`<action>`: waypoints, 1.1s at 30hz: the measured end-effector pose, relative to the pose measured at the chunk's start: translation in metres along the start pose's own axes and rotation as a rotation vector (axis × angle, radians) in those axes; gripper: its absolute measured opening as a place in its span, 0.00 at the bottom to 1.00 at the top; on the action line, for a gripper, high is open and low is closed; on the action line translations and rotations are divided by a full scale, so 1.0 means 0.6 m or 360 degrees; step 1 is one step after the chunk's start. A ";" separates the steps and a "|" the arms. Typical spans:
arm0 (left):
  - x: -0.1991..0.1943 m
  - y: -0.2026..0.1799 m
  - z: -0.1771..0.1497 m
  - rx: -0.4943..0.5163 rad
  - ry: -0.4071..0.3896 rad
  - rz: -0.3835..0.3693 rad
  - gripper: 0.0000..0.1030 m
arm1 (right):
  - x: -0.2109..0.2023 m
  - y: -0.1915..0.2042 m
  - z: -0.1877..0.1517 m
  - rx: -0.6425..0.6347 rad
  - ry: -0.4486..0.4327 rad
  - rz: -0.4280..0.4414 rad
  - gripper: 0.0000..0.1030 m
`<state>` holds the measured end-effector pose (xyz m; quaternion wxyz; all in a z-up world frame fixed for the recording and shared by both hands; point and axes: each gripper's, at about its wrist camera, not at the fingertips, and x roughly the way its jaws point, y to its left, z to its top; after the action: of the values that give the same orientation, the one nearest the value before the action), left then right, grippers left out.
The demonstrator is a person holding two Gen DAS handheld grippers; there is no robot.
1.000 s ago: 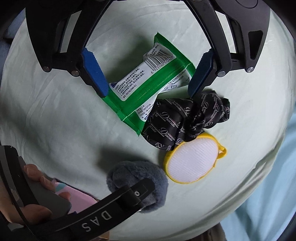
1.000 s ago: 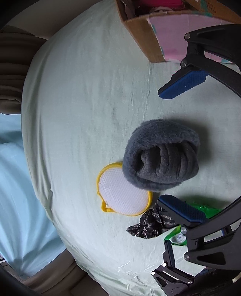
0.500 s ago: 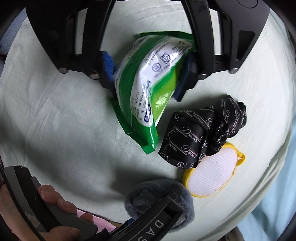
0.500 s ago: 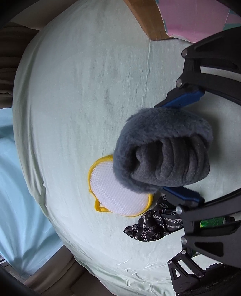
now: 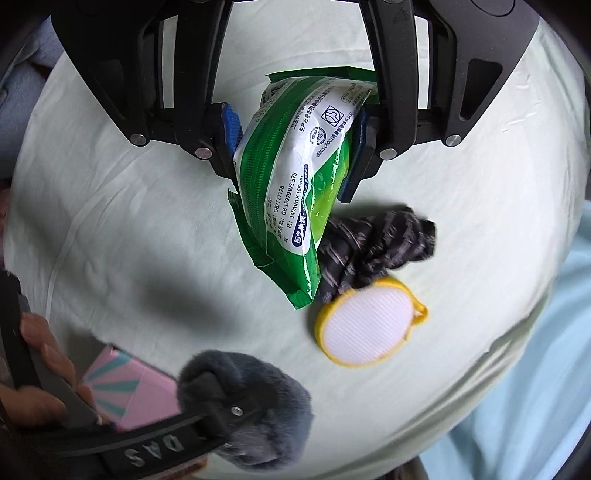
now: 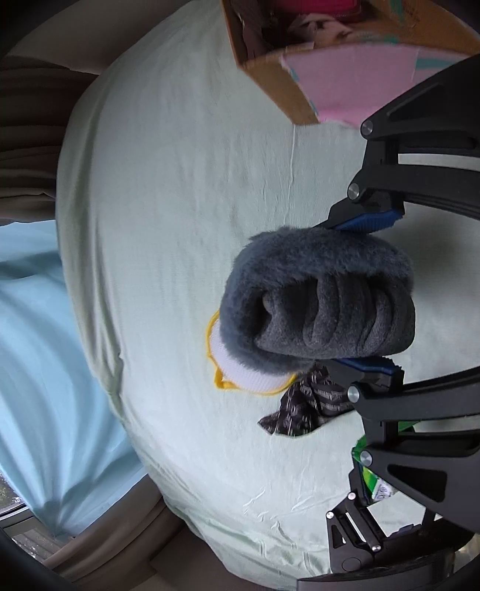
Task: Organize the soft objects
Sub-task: 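Lift the wipes pack and earmuff toward the cardboard box with both tools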
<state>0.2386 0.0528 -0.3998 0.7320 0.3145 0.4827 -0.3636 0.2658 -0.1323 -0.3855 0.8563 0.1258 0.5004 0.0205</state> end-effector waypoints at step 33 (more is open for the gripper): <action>-0.217 -0.323 0.452 -0.0536 -0.0237 0.0086 0.41 | -0.465 -0.406 0.048 0.0056 -0.0089 -0.0135 0.48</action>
<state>0.1711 -0.2421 -0.2081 0.8176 0.1724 0.4726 -0.2801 0.1295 -0.4181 -0.1920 0.8677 0.1201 0.4815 -0.0281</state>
